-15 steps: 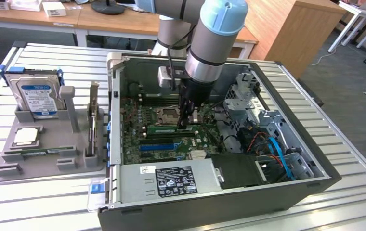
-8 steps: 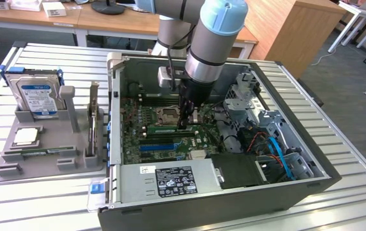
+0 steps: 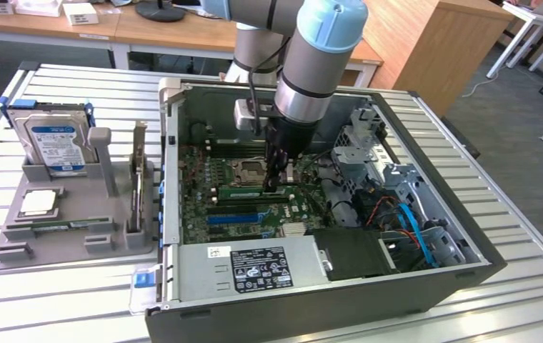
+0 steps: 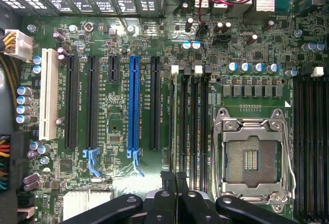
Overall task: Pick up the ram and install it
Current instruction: 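Insert the ram into the slot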
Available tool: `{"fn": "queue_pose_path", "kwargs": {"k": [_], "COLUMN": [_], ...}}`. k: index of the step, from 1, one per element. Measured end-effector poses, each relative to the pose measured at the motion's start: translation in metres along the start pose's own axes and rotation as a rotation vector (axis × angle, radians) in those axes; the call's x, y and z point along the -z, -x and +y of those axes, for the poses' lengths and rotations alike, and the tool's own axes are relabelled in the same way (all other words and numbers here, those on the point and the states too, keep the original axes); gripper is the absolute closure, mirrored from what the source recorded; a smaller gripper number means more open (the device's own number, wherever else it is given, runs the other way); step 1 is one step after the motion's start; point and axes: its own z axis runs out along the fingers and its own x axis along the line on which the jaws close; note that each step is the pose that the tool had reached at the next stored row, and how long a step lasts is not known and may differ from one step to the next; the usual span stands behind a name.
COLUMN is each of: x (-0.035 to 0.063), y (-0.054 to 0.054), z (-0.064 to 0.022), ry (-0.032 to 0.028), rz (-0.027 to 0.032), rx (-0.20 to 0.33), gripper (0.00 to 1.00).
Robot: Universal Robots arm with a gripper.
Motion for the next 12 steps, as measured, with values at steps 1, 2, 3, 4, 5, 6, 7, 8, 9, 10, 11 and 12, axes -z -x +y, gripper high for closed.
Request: {"fn": "queue_pose_path", "kwargs": {"k": [1, 2, 3, 4, 5, 6, 7, 8, 9, 10, 11, 12], "x": [0.0000, 0.0000, 0.0000, -0.0001, -0.0004, -0.0006, -0.0006, -0.0006, -0.0007, -0.0007, -0.0008, -0.0010], "y": [0.0000, 0.0000, 0.0000, 0.0000, 0.0000, 0.0000, 0.0000, 0.0000, 0.0000, 0.0000, 0.0000, 0.0000], "z": [0.0000, 0.0000, 0.0000, 0.0000, 0.0000, 0.0000, 0.0000, 0.0000, 0.0000, 0.0000, 0.0000, 0.0000], "ry": [0.0000, 0.0000, 0.0000, 0.0000, -0.0001, -0.0001, 0.0000, 0.0001, 0.0001, 0.0001, 0.0000, 0.0000], "rz": [0.0001, 0.0001, 0.0000, 0.0000, -0.0003, -0.0002, 0.0001, 0.0002, 0.0002, 0.0002, 0.0001, 0.0000], "rx": [0.000, 0.000, 0.000, 0.000, 0.000, 0.000, 0.000, 0.000, 0.000, 0.000, 0.000, 0.000], "gripper": [0.88, 0.88, 0.88, 0.88, 0.88, 0.88, 0.88, 0.88, 0.88, 0.88, 0.88, 0.88]}}
